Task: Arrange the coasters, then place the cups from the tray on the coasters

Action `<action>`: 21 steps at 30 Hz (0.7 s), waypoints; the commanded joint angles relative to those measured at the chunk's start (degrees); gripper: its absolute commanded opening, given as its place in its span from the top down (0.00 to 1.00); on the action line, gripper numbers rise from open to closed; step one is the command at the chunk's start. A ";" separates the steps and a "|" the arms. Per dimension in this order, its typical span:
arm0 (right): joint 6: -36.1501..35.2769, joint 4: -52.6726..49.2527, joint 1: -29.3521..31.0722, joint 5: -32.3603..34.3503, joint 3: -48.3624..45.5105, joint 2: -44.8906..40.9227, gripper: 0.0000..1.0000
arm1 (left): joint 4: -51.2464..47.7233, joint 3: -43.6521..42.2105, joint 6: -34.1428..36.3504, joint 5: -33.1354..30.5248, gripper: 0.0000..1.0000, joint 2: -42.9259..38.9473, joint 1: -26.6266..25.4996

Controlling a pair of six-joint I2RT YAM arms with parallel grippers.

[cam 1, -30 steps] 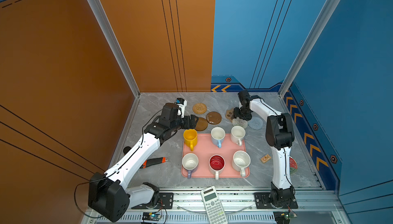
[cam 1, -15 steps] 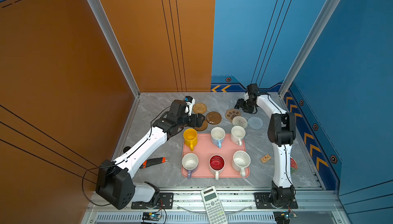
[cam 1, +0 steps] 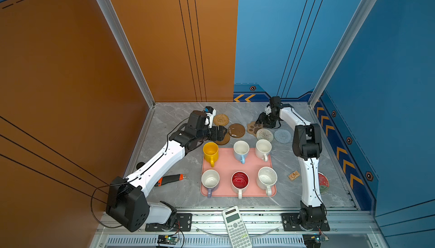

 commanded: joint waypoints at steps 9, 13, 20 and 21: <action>1.87 0.87 4.64 -5.05 1.48 2.79 0.55 | 0.18 3.11 0.40 0.55 0.19 4.81 -1.10; 1.79 0.87 4.56 -4.36 2.04 1.68 0.53 | 0.18 6.67 2.26 2.35 0.23 9.37 -1.12; -0.86 0.84 4.15 0.60 0.71 -4.53 0.38 | -4.23 20.51 7.98 4.40 0.49 23.09 -1.12; -1.47 0.78 4.22 1.81 0.08 -5.63 0.36 | -5.55 23.51 8.87 4.78 0.52 25.58 -1.12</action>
